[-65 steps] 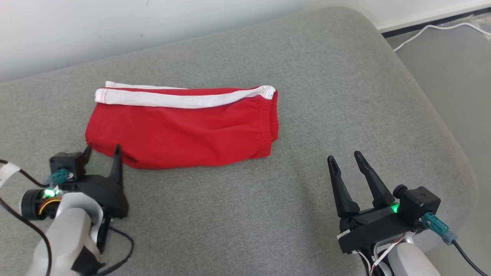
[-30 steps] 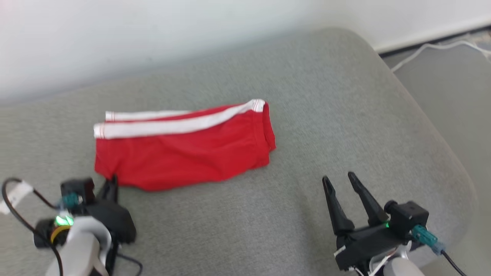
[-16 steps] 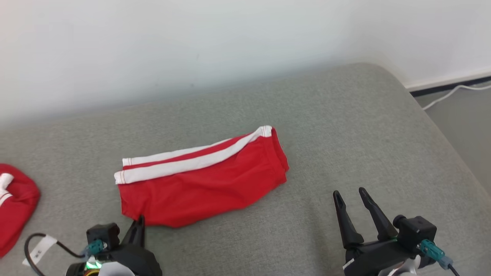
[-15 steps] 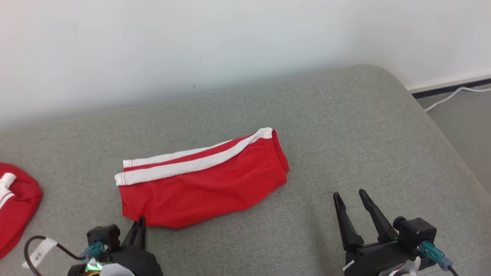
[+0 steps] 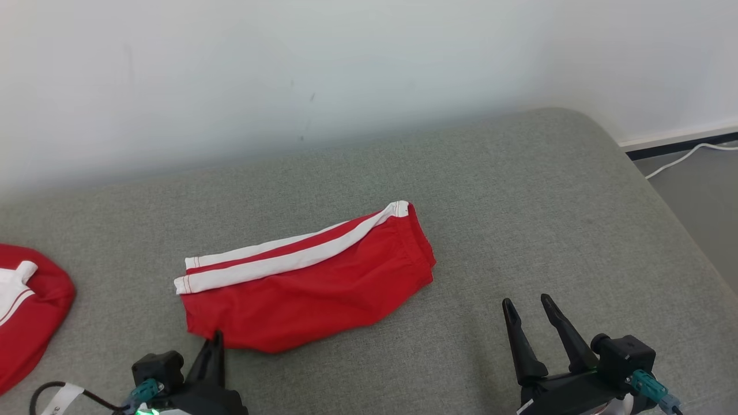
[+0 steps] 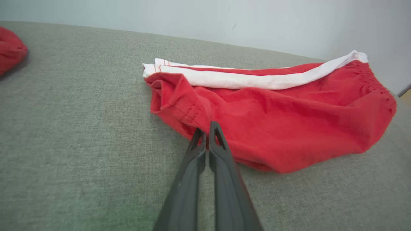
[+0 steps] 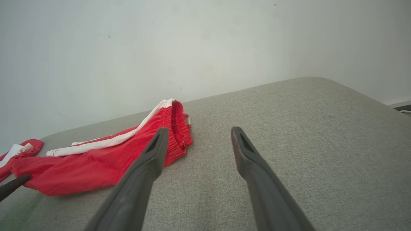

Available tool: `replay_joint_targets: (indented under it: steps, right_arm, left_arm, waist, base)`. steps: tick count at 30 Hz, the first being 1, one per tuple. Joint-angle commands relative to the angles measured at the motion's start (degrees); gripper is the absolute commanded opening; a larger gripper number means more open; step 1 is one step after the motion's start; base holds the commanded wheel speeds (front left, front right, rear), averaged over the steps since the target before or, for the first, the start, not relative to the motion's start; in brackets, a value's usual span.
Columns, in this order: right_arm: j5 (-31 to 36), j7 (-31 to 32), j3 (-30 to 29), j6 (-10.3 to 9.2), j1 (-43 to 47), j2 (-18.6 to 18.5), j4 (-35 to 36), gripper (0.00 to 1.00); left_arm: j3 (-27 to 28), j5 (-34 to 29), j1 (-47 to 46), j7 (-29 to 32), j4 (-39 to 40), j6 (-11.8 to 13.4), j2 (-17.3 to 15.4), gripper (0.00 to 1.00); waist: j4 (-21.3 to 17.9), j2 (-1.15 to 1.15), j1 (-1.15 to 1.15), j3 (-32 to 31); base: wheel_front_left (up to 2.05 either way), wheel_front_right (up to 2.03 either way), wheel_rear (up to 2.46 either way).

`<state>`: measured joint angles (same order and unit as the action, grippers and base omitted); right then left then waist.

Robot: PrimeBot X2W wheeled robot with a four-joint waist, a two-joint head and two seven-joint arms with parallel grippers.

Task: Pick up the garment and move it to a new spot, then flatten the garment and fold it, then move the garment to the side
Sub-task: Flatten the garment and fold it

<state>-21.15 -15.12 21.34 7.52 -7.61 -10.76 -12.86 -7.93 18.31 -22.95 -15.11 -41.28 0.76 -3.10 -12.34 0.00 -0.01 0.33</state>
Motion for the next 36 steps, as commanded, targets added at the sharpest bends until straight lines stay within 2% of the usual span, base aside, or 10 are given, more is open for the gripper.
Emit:
replay_joint_targets:
  steps: [1,9,20,28,36]
  right_arm:
    - [0.13,-0.02,0.17,-0.06,0.10,-0.06,-0.15,1.00]
    - [-0.09,-0.02,-1.14,-0.06,0.27,-0.08,0.36,1.00]
    - [1.60,-0.02,-3.72,-0.06,1.44,0.10,2.21,1.00]
    - [2.47,-0.02,-5.75,-0.06,2.81,-0.38,2.67,1.00]
    - [3.79,-0.02,-6.91,-0.06,3.59,-0.10,2.87,1.00]
  left_arm:
    - [0.56,-0.84,1.33,-0.06,1.51,0.20,-0.07,1.00]
    - [3.53,-4.76,6.81,-0.06,12.67,1.48,0.05,1.00]
    - [6.62,-12.90,14.74,-0.06,28.35,4.66,0.13,1.00]
    - [8.53,-14.91,20.15,-0.06,34.41,3.61,-1.69,1.00]
    - [12.27,-13.92,23.47,-0.06,39.62,4.33,-2.50,1.00]
  waist:
    - [-0.11,0.00,0.01,0.00]
    - [0.62,0.00,0.01,-0.36]
    - [2.56,0.00,0.01,-1.45]
    - [4.19,0.00,0.01,-2.38]
    - [5.78,0.00,0.01,-3.01]
  base:
    - [0.00,0.00,0.00]
    - [0.00,0.00,0.00]
    - [0.00,0.00,0.00]
    - [0.00,0.00,0.00]
    - [0.00,0.00,0.00]
